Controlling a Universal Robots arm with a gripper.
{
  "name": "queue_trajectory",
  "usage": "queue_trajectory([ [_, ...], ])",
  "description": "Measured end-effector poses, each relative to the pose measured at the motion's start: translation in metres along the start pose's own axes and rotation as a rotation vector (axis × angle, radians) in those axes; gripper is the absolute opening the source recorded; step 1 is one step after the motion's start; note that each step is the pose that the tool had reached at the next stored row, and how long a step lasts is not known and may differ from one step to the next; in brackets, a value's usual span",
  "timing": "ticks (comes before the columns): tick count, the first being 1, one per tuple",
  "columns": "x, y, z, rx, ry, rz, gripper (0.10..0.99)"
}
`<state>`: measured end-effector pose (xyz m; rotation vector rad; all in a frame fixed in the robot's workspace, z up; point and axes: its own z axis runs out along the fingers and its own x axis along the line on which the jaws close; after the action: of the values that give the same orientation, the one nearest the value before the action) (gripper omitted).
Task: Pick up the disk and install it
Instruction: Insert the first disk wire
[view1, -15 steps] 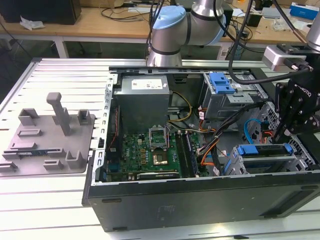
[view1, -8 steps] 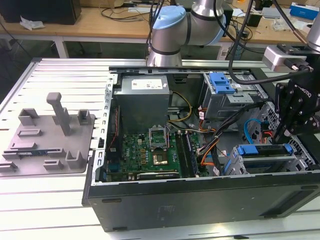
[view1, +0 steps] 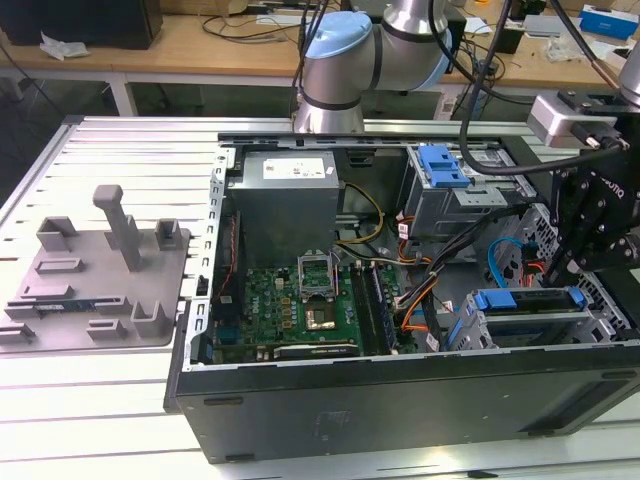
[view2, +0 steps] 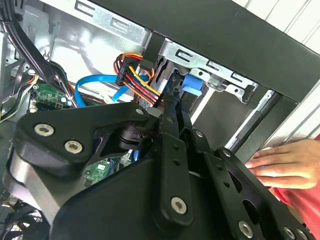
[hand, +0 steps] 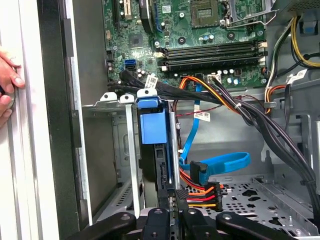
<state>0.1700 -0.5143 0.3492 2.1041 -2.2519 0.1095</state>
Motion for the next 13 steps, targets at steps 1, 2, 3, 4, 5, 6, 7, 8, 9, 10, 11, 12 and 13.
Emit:
queue_trajectory([
  [1, 0.0, 0.0, 0.0, 0.0, -0.0001, 0.0, 0.165],
  [2, 0.0, 0.0, 0.0, 0.0, 0.0, 0.0, 0.165],
  [3, 0.0, 0.0, 0.0, 0.0, -0.0001, 0.0, 0.165],
  [4, 0.0, 0.0, 0.0, 0.0, -0.0001, 0.002, 0.165],
  [5, 0.0001, 0.0, 0.0, 0.0, 0.0, 0.004, 0.165],
  [6, 0.0001, -0.0002, 0.0, -0.001, 0.0001, 0.006, 0.165],
  [7, 0.0001, -0.0005, 0.0, -0.001, 0.0002, 0.008, 0.165],
  [8, 0.0001, -0.0008, -0.0001, -0.002, 0.0002, 0.009, 0.165],
  [9, 0.0001, -0.001, 0.0, -0.002, 0.0002, 0.011, 0.165],
  [10, 0.0001, -0.0011, 0.0, -0.002, 0.0002, 0.013, 0.165],
  [11, 0.0001, -0.0012, 0.0, -0.003, 0.0002, 0.015, 0.165],
  [12, 0.0002, -0.0012, 0.0, -0.003, 0.0003, 0.016, 0.165],
  [13, 0.0005, -0.0012, 0.0, -0.003, 0.0003, 0.017, 0.165],
])
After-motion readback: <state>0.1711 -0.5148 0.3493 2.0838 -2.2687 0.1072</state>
